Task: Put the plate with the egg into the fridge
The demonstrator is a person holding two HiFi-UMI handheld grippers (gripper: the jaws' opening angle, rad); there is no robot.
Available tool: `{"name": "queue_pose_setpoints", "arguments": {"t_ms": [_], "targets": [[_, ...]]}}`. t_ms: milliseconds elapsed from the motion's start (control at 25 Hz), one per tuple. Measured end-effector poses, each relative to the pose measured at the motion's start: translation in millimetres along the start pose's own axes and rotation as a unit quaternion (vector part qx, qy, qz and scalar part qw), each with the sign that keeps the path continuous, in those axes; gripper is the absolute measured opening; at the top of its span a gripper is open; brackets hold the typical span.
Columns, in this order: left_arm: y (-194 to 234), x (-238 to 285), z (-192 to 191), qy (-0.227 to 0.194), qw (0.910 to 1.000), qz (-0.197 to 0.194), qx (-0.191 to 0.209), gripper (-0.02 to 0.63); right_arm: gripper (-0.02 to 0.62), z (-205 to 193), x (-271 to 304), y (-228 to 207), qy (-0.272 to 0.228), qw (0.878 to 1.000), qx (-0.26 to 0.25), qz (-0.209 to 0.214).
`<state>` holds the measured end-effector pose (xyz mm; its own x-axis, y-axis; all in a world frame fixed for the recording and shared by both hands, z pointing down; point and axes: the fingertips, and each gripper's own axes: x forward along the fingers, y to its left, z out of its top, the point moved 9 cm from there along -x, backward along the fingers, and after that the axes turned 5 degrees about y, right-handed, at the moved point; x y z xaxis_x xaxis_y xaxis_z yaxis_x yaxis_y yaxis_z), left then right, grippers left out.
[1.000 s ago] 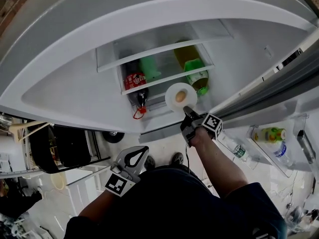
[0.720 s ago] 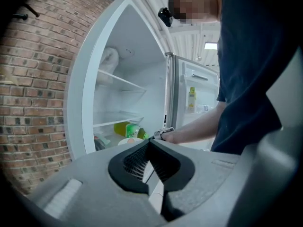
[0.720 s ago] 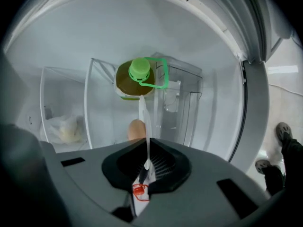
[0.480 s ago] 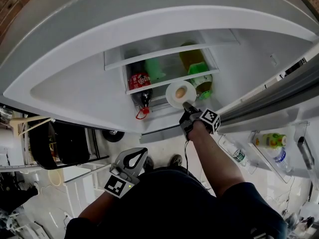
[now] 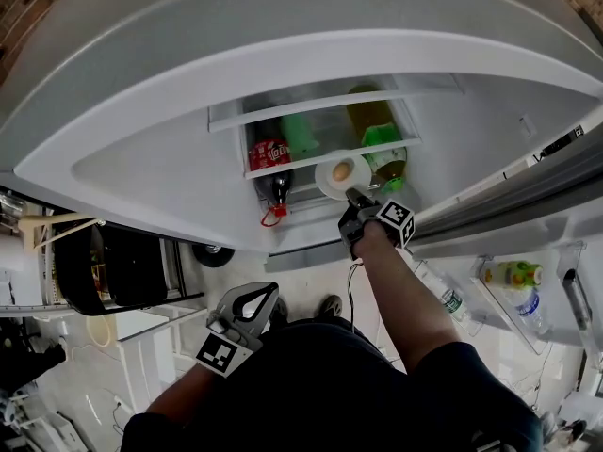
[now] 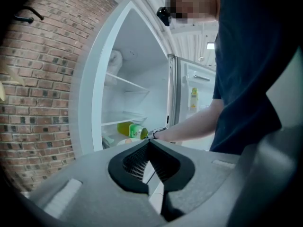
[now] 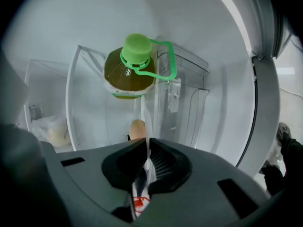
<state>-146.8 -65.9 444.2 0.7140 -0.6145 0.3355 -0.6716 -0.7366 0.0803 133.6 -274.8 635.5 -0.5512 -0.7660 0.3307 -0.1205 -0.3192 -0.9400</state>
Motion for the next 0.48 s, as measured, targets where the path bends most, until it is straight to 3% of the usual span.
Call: {"name": "queue_pose_setpoints", "arguments": {"t_ms": [480], "targets": [[0.7,-8.7,-5.1,-0.002,0.9999,0.011,-0.009,0.002,0.021,7.3,19.8,4.3,0.011,1.000,-0.010,-0.014]]}}
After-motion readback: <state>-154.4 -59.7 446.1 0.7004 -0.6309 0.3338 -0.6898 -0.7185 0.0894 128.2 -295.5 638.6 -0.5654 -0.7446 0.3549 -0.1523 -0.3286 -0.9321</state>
